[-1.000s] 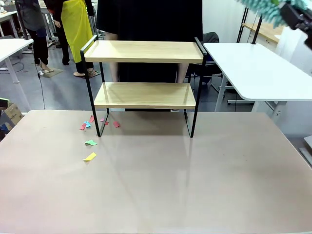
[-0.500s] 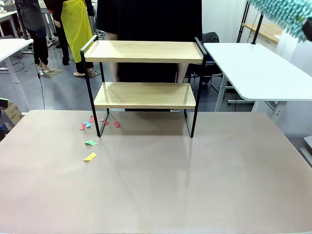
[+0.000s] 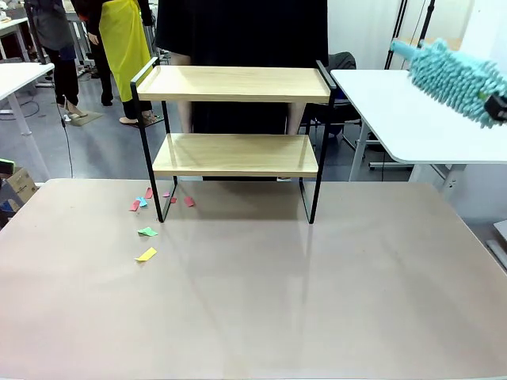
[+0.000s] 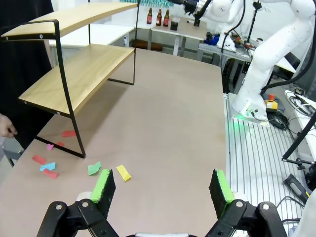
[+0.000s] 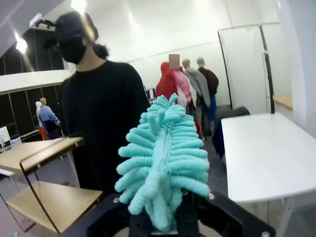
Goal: Clean the shelf.
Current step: Hand the Duster back to the human.
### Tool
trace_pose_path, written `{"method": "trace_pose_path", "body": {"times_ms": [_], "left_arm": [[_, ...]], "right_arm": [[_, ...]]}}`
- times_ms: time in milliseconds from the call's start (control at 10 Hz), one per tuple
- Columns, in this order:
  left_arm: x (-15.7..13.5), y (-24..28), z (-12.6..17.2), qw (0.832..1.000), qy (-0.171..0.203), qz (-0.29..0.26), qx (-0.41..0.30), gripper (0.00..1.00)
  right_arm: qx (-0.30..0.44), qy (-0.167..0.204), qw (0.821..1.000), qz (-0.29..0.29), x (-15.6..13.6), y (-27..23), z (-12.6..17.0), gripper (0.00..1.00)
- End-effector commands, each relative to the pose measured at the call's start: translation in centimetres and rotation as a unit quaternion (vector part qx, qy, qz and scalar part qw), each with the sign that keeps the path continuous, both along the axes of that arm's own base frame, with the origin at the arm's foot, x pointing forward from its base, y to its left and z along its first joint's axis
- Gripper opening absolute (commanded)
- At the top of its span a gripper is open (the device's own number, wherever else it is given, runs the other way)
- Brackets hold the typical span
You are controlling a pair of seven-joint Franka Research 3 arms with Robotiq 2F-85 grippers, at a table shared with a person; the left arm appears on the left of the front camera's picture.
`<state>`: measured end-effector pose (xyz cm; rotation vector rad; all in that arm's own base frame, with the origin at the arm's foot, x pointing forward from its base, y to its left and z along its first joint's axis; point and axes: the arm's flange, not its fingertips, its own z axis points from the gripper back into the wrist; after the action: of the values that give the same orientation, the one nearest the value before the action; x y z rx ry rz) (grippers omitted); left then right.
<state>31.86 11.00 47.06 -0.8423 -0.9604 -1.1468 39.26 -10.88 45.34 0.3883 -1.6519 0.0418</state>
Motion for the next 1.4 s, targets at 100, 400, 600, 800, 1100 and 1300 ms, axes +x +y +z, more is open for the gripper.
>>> {"method": "trace_pose_path", "body": {"times_ms": [100, 400, 600, 800, 1100, 1300], "left_arm": [[-0.1, -0.2, 0.1, 1.0, -0.01, 0.001, -0.013, 1.0], [-0.1, -0.2, 0.1, 1.0, -0.01, 0.001, -0.013, 1.0], [-0.1, -0.2, 0.1, 1.0, -0.01, 0.001, -0.013, 1.0], [-0.1, -0.2, 0.1, 1.0, -0.01, 0.001, -0.013, 1.0], [-0.1, -0.2, 0.1, 1.0, -0.01, 0.001, -0.013, 1.0], [-0.1, -0.2, 0.1, 1.0, -0.01, 0.001, -0.013, 1.0]], "right_arm": [[-0.018, 0.026, 0.999, 0.004, -9.8, 3.2, -6.9, 0.15], [0.003, 0.034, 0.999, 0.007, 0.6, 0.4, -2.6, 0.15], [0.003, 0.034, 0.999, 0.007, 0.6, 0.4, -2.6, 0.15], [0.003, 0.034, 0.999, 0.007, 0.6, 0.4, -2.6, 0.15], [0.003, 0.034, 0.999, 0.007, 0.6, 0.4, -2.6, 0.15], [0.003, 0.034, 0.999, 0.007, 0.6, 0.4, -2.6, 0.15]]}}
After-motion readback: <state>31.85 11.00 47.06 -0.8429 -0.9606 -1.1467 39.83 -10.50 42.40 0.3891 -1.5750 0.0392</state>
